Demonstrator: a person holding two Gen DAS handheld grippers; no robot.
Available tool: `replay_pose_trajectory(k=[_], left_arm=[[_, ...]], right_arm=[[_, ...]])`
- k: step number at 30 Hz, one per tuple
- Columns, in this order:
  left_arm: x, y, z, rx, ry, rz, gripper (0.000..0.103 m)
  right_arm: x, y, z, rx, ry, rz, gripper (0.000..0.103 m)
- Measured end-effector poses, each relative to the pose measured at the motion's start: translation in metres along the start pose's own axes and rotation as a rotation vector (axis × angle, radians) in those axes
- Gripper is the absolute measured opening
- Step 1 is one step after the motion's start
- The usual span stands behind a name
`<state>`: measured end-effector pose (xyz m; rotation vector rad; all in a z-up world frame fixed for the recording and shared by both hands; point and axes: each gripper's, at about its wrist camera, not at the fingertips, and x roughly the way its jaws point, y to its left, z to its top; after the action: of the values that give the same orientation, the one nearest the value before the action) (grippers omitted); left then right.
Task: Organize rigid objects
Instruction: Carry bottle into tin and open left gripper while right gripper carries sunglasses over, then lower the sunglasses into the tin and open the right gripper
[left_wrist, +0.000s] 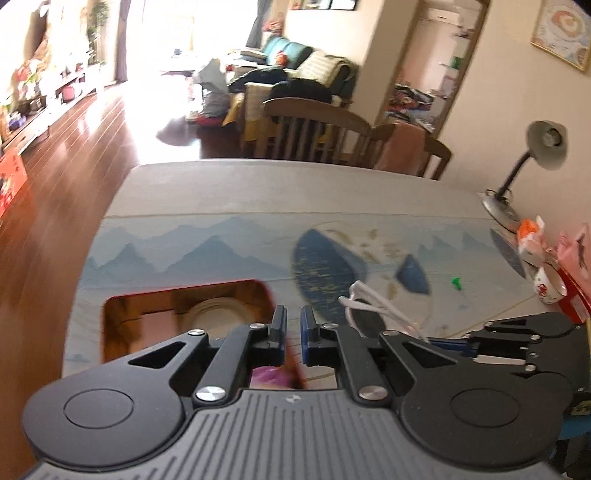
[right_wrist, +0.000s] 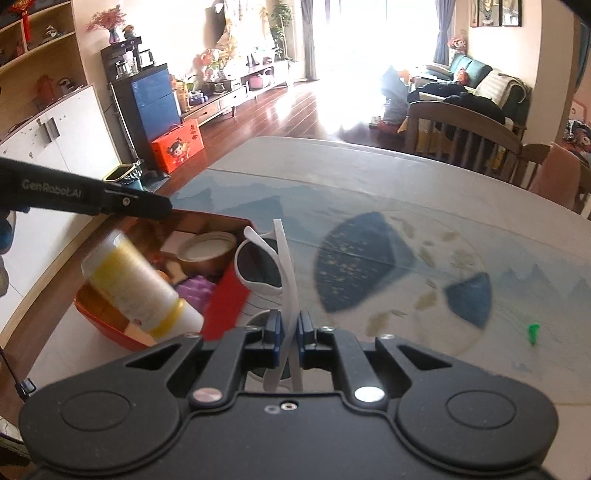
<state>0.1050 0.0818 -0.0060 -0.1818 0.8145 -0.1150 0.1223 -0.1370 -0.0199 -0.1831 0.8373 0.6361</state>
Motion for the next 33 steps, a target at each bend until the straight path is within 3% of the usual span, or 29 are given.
replay_pose_trajectory(k=[8, 15, 22, 26, 28, 33], left_arm=[[-0.001, 0.053, -0.019, -0.061, 0.037, 0.037, 0.008], [0.008, 0.074, -0.035, -0.096, 0.074, 0.069, 0.008], [0.016, 0.077, -0.042, -0.093, 0.104, 0.074, 0.008], [0.02, 0.075, -0.042, -0.089, 0.117, 0.07, 0.008], [0.021, 0.073, -0.041, -0.084, 0.117, 0.069, 0.009], [0.024, 0.063, -0.036, -0.078, 0.113, 0.068, 0.016]], right_arm=[[0.025, 0.035, 0.009, -0.046, 0.042, 0.052, 0.007], [0.062, 0.072, 0.025, -0.12, 0.078, 0.067, 0.008], [0.087, 0.089, 0.026, -0.154, 0.111, 0.056, 0.008], [0.086, 0.093, 0.028, -0.167, 0.103, 0.063, 0.018], [0.084, 0.089, 0.029, -0.154, 0.101, 0.072, 0.018], [0.072, 0.077, 0.029, -0.116, 0.083, 0.083, 0.026]])
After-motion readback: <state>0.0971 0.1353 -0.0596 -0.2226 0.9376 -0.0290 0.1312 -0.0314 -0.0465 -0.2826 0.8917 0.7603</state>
